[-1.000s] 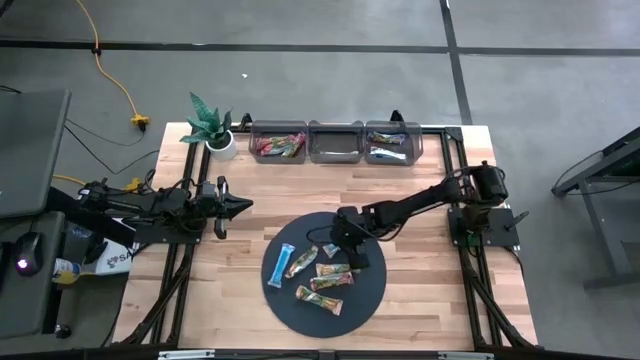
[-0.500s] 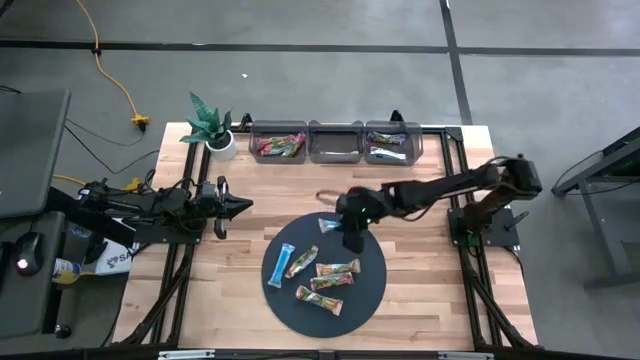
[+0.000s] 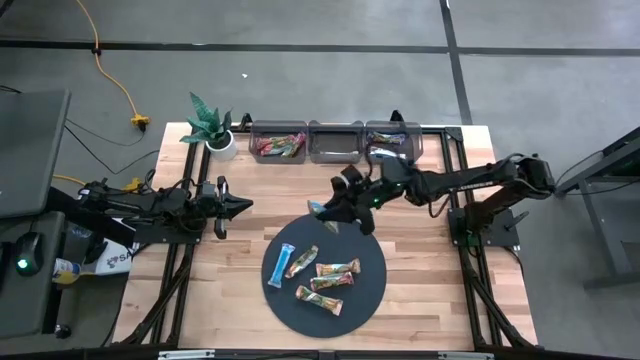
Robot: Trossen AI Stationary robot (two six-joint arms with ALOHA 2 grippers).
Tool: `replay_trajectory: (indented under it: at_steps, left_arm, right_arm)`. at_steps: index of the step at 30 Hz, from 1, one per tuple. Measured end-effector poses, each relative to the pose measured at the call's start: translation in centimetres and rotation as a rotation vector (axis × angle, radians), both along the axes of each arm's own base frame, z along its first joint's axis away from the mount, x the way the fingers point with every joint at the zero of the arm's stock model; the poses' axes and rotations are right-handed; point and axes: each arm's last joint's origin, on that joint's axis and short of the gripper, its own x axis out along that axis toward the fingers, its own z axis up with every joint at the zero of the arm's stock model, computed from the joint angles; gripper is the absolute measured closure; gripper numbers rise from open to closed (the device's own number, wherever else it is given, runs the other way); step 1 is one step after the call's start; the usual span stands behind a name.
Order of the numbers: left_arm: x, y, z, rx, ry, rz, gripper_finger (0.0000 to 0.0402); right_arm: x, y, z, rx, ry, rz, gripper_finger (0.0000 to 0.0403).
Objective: Pick and place Granola Bars by type
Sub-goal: Put the yellow granola bar into the middle black bin
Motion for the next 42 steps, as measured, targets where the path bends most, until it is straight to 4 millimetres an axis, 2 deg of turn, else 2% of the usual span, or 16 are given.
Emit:
replay_trajectory:
  at_steps: [5, 14, 25, 28, 32, 42]
  left_arm:
    - [0.0, 0.0, 0.0, 0.0, 0.0, 0.0, 0.04]
    - [0.0, 0.0, 0.0, 0.0, 0.0, 0.0, 0.04]
    - [0.0, 0.0, 0.0, 0.0, 0.0, 0.0, 0.04]
    - [0.0, 0.0, 0.0, 0.0, 0.001, 0.0, 0.04]
    - [0.0, 0.0, 0.0, 0.0, 0.0, 0.0, 0.04]
    - [0.0, 0.0, 0.0, 0.0, 0.001, 0.0, 0.04]
  right_arm:
    - [-0.2, 0.2, 1.1, 0.001, -0.118, 0.005, 0.036]
    - [-0.2, 0.2, 1.2, 0.02, -0.119, -0.009, 0.0367]
    - [0.0, -1.1, 1.5, -0.052, -0.167, -0.248, 0.0365]
    - [0.1, -1.8, 2.7, -0.098, -0.206, -0.3, 0.0367]
    - [0.3, -3.0, 5.1, -0.194, -0.246, -0.363, 0.0366]
    - [-0.2, -8.0, 9.6, -0.424, -0.066, -0.632, 0.0362]
